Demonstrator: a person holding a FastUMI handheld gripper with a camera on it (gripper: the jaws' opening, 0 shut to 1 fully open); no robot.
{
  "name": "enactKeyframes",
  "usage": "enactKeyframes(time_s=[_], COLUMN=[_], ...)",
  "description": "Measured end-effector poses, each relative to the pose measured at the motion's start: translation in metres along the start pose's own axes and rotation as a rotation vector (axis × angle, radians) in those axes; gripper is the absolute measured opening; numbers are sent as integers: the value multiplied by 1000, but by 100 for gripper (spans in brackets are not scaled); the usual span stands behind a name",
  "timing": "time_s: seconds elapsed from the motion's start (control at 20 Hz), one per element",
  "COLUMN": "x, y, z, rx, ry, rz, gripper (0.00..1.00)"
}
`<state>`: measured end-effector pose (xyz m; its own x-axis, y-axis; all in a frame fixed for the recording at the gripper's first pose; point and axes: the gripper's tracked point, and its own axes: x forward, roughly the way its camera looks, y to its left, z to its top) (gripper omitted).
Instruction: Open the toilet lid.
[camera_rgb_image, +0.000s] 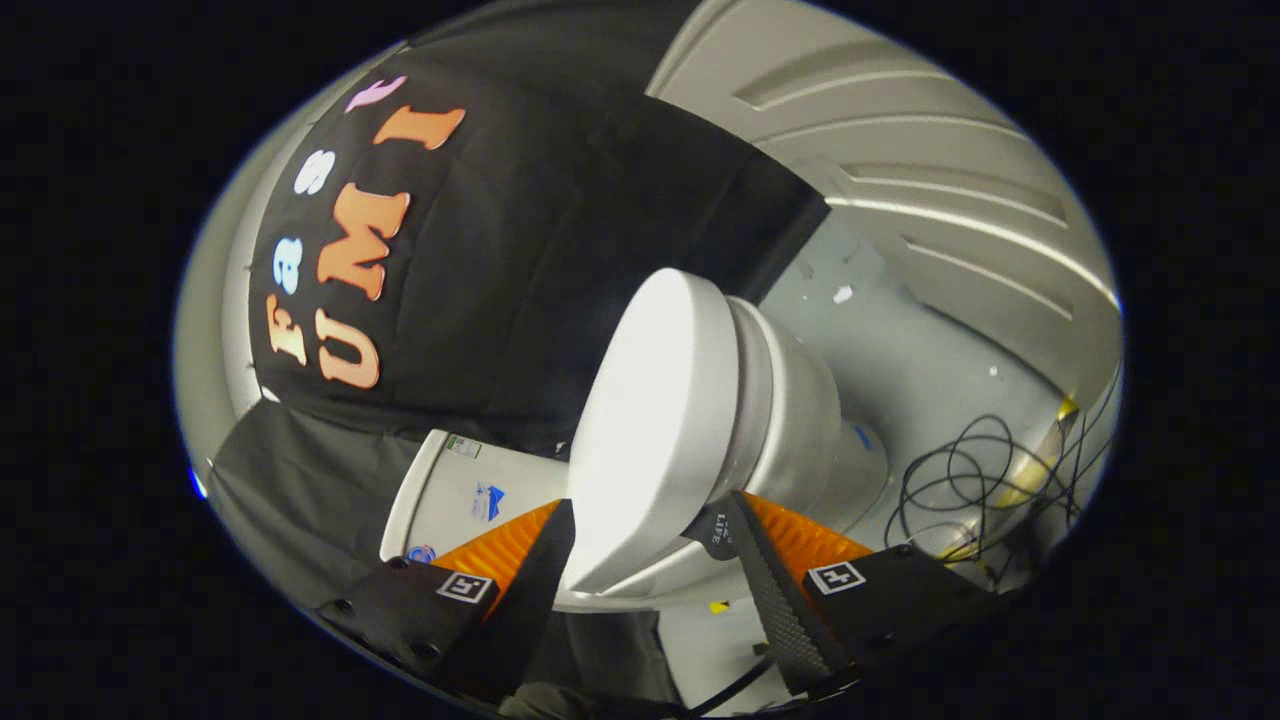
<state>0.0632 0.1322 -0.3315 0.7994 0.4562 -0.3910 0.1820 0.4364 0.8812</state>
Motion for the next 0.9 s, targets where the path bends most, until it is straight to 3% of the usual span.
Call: enactKeyframes(time_s=[0.2, 0.4, 0.5, 0.6, 0.8, 0.9], x=[21, 11, 8, 14, 24, 26], y=[-7, -17, -33, -51, -60, -59], z=[-13, 9, 15, 7, -3, -3], rx=[185, 185, 204, 240, 257, 252], ry=[63, -15, -37, -13, 47, 56], rz=[43, 29, -19, -74, -95, -91], gripper=[97, 95, 96, 97, 94, 89])
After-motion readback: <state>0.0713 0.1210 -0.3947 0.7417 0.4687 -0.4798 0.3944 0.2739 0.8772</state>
